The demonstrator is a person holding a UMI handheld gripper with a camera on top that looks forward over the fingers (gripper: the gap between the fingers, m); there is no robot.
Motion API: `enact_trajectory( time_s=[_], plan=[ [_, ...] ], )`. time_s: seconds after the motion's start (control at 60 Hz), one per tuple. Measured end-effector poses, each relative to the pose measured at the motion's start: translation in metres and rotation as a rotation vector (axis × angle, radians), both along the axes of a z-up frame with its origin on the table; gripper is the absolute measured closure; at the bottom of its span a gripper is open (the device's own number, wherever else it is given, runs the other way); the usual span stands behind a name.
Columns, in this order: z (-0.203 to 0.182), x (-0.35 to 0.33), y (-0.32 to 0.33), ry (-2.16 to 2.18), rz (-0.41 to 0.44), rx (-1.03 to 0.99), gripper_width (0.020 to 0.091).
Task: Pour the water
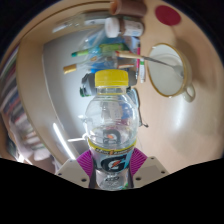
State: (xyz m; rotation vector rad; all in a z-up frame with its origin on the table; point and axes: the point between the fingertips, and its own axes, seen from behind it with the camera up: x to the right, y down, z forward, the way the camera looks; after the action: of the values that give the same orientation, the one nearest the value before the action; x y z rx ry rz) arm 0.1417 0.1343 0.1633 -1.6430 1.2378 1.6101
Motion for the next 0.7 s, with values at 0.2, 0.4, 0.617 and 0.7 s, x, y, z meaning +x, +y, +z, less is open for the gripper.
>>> enact_trajectory(
  time_s=[0.2,0.4,0.617,0.7],
  plan=[
    [0.012,0.027,0.019,0.436,-0.081,-0.064,0.0671],
    [0.016,0.04,0.023,0.62,-0.142,-0.091,0.0669],
    [0.011,0.028,0.025,0.524,-0.083,-0.099,0.067],
    [0.018,0.025,0.019,0.325,-0.019,-0.047,0.0668]
  ],
)
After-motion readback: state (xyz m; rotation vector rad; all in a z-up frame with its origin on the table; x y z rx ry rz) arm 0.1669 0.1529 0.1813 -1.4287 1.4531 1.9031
